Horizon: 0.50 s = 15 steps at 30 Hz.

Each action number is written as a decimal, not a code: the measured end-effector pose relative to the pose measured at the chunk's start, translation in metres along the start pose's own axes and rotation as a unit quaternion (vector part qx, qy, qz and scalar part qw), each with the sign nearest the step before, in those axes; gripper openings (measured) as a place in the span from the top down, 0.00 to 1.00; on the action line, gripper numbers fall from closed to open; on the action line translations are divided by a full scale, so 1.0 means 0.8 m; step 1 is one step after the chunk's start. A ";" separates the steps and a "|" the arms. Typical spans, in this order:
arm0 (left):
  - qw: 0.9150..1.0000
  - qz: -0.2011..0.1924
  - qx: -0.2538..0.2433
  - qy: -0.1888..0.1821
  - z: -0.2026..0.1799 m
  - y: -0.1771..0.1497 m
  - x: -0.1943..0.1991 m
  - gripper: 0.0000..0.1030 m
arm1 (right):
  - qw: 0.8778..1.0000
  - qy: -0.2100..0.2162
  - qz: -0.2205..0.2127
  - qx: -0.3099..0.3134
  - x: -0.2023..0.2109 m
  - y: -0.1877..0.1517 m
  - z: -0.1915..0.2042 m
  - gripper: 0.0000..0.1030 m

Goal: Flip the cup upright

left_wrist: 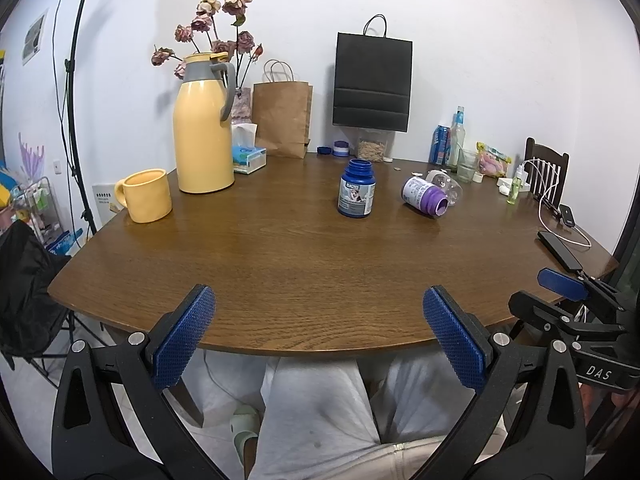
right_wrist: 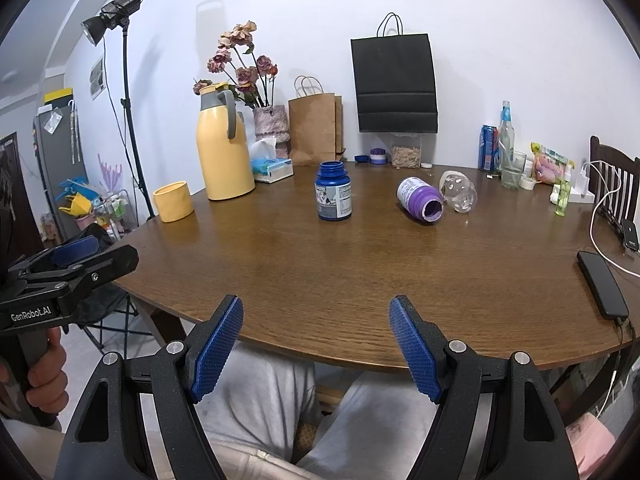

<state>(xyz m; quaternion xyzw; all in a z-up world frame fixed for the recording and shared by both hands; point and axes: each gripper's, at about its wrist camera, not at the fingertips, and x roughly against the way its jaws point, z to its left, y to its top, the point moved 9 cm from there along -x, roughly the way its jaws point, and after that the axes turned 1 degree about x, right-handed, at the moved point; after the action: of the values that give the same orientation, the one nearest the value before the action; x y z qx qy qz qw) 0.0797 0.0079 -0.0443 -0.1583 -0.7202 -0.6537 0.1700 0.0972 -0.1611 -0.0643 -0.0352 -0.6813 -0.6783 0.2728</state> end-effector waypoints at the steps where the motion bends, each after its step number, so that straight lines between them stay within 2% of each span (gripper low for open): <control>1: 1.000 0.000 0.000 0.000 -0.001 0.000 0.000 0.00 | 1.000 0.000 0.000 0.001 0.000 0.000 0.000 0.22; 15: 1.000 0.005 0.000 -0.001 -0.010 -0.010 -0.003 0.00 | 1.000 0.004 0.004 0.002 -0.007 -0.006 0.000 0.22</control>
<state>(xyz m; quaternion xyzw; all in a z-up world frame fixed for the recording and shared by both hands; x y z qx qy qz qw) 0.0784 -0.0007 -0.0518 -0.1623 -0.7193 -0.6530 0.1728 0.0998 -0.1597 -0.0711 -0.0354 -0.6812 -0.6762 0.2784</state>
